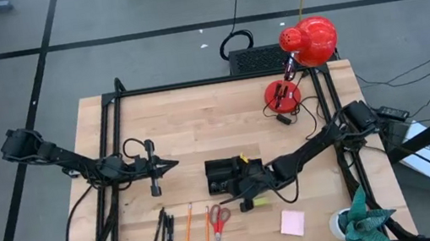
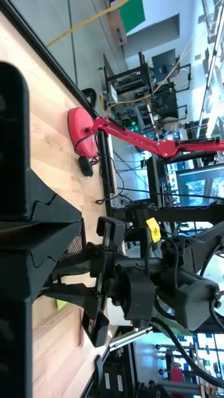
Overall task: Pick and place office supplies into organizer
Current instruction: Put the yellow eraser into the black desk organizer
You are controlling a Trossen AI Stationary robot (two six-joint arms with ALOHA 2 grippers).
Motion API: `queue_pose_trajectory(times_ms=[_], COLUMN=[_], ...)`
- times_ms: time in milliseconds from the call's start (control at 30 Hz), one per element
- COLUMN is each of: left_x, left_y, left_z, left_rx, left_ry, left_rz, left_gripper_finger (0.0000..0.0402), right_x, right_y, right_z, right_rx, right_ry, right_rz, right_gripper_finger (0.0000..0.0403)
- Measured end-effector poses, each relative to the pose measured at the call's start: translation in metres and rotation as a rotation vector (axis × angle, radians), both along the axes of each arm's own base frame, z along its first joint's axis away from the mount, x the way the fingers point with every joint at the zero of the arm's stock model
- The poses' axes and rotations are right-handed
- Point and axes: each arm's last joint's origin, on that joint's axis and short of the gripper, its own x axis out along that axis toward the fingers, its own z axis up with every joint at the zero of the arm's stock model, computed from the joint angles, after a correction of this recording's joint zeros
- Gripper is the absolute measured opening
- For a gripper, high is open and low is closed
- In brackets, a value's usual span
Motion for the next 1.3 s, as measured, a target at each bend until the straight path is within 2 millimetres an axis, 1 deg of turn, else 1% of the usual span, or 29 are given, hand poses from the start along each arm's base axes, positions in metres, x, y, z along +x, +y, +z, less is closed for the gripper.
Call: queue_pose_trajectory(times_ms=[100, 233, 367, 467, 533, 633, 700, 767, 867, 933, 1033, 1133, 1233, 1300], left_x=[0.000, 0.000, 0.000, 0.000, 0.000, 0.000, 0.000, 0.000, 0.000, 0.000, 0.000, 0.000, 0.000, 0.000], left_y=[0.000, 0.000, 0.000, 0.000, 0.000, 0.000, 0.000, 0.000, 0.000, 0.000, 0.000, 0.000, 0.000, 0.000], left_z=[0.000, 0.000, 0.000, 0.000, 0.000, 0.000, 0.000, 0.000, 0.000, 0.000, 0.000, 0.000, 0.000, 0.000], left_rx=[0.003, 0.036, 0.048, 0.047, 0.046, 0.047, 0.046, 0.046, 0.046, 0.048, 0.048, 0.048, 0.047, 0.045], left_ry=[0.000, 0.001, 0.001, 0.001, 0.001, 0.001, 0.001, 0.000, 0.001, 0.000, 0.001, 0.001, 0.002, 0.005], left_rz=[0.000, 0.002, 0.003, 0.003, 0.003, 0.003, 0.003, 0.003, 0.003, 0.003, 0.003, 0.004, 0.018, 0.020], left_gripper_finger=[0.0006, 0.0006, 0.0006, 0.0006, 0.0006, 0.0006, 0.0006, 0.0006, 0.0006, 0.0006, 0.0006, 0.0006, 0.0006, 0.0006], right_x=[-0.004, -0.018, -0.040, -0.059, -0.074, -0.093, -0.105, -0.113, -0.124, -0.131, -0.145, -0.163, -0.177, -0.182], right_y=[0.004, 0.013, 0.025, 0.028, 0.024, 0.009, -0.001, -0.009, -0.025, -0.036, -0.052, -0.069, -0.078, -0.079], right_z=[0.018, 0.056, 0.090, 0.106, 0.110, 0.102, 0.090, 0.073, 0.044, 0.034, 0.032, 0.031, 0.032, 0.030], right_rx=[0.003, 0.019, 0.009, -0.027, -0.032, 0.020, 0.064, 0.108, 0.133, 0.152, 0.231, 0.240, 0.228, 0.209], right_ry=[-0.047, -0.141, -0.201, -0.247, -0.275, -0.339, -0.392, -0.416, -0.378, -0.397, -0.515, -0.616, -0.619, -0.552], right_rz=[0.022, 0.070, 0.120, 0.127, 0.127, 0.099, 0.115, 0.115, 0.031, -0.003, 0.039, 0.064, 0.035, 0.013], right_gripper_finger=[0.0127, 0.0128, 0.0127, 0.0113, 0.0092, 0.0044, 0.0014, 0.0008, 0.0008, 0.0002, 0.0003, 0.0001, 0.0001, 0.0001])
